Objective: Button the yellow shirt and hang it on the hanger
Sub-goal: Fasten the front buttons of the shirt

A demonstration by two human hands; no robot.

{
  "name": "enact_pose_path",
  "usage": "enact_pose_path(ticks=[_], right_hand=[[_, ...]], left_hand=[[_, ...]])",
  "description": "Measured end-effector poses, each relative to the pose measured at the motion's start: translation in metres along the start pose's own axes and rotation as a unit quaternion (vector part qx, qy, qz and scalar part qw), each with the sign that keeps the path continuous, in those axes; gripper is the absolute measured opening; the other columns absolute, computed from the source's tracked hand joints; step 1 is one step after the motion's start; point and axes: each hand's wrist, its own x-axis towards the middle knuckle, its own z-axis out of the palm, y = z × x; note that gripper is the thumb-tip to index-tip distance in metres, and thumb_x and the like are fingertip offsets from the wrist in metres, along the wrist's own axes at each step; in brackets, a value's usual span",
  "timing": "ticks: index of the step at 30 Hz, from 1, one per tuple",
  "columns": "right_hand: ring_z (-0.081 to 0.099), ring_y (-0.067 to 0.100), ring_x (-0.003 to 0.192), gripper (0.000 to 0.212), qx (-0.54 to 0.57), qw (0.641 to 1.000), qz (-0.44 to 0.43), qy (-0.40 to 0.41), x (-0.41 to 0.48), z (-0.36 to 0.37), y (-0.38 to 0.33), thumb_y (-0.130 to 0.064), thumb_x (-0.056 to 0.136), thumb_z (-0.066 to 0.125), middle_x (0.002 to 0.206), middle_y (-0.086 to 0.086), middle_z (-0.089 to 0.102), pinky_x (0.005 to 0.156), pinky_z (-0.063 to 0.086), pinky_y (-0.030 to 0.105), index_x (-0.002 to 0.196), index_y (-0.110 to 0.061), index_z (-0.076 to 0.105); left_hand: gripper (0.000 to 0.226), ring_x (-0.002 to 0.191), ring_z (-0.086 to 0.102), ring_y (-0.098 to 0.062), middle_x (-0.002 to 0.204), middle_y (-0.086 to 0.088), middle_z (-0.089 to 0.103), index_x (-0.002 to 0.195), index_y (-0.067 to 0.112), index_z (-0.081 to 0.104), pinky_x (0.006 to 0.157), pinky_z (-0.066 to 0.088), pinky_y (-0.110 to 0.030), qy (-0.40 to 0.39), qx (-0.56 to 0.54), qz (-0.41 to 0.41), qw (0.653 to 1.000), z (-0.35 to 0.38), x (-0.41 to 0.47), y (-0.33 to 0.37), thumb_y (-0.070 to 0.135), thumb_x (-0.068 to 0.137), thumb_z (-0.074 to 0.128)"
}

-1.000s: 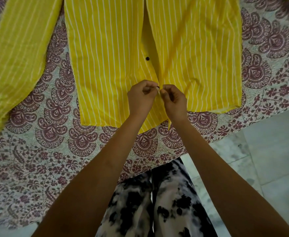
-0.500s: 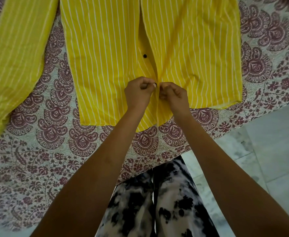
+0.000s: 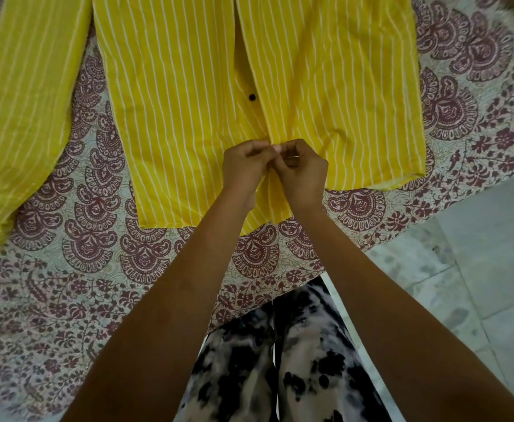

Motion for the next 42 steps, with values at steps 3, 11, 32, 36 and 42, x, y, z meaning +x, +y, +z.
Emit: enact_pose_path(ticks=[3, 11, 32, 36, 42], right_hand=[[0.064, 0.012, 0.066, 0.008, 0.002, 1.000, 0.011, 0.024, -0.005, 0.004, -0.001, -0.012, 0.082, 0.066, 0.073, -0.004, 0.063, 0.064, 0.053, 0.029, 0.083, -0.004, 0.062], [0.059, -0.002, 0.063, 0.011, 0.009, 0.999, 0.006, 0.042, -0.007, 0.008, -0.005, -0.006, 0.081, 0.065, 0.080, -0.006, 0.061, 0.063, 0.051, 0.023, 0.092, -0.004, 0.061], [0.066, 0.015, 0.067, 0.008, -0.032, 0.999, -0.001, 0.007, 0.002, 0.005, -0.007, -0.013, 0.080, 0.064, 0.074, 0.007, 0.071, 0.063, 0.049, 0.022, 0.080, -0.006, 0.067], [0.060, 0.010, 0.064, 0.008, -0.033, 0.999, 0.029, -0.016, 0.010, 0.002, -0.013, -0.012, 0.078, 0.064, 0.070, 0.004, 0.069, 0.061, 0.045, 0.019, 0.075, -0.007, 0.069], [0.052, 0.009, 0.058, 0.015, 0.168, 0.906, 0.339, -0.188, 0.037, -0.020, -0.030, -0.007, 0.085, 0.058, 0.067, 0.002, 0.056, 0.050, 0.048, 0.016, 0.071, -0.011, 0.060]], left_hand=[[0.012, 0.072, 0.057, -0.013, 0.074, -0.004, 0.060, 0.076, 0.011, 0.060, 0.070, 0.048, -0.023, -0.003, -0.066, -0.038, 0.997, 0.001, 0.001, 0.000, 0.002, 0.083, 0.063], [0.017, 0.063, 0.050, -0.011, 0.070, -0.001, 0.058, 0.072, 0.016, 0.058, 0.062, 0.043, -0.022, 0.025, -0.057, -0.002, 0.998, -0.002, 0.002, -0.001, 0.004, 0.082, 0.065], [0.018, 0.055, 0.055, -0.005, 0.062, -0.001, 0.056, 0.071, 0.013, 0.055, 0.059, 0.051, -0.022, 0.049, 0.022, 0.081, 0.995, -0.005, 0.010, -0.012, 0.006, 0.087, 0.061], [0.011, 0.050, 0.055, 0.001, 0.062, -0.002, 0.058, 0.077, 0.007, 0.056, 0.055, 0.049, -0.018, 0.048, 0.037, 0.124, 0.990, -0.008, 0.011, -0.016, 0.005, 0.087, 0.059], [0.006, 0.062, 0.057, -0.007, 0.069, -0.003, 0.058, 0.083, 0.006, 0.054, 0.063, 0.050, -0.026, -0.001, 0.074, 0.145, 0.987, -0.015, 0.014, -0.017, 0.006, 0.089, 0.057]])
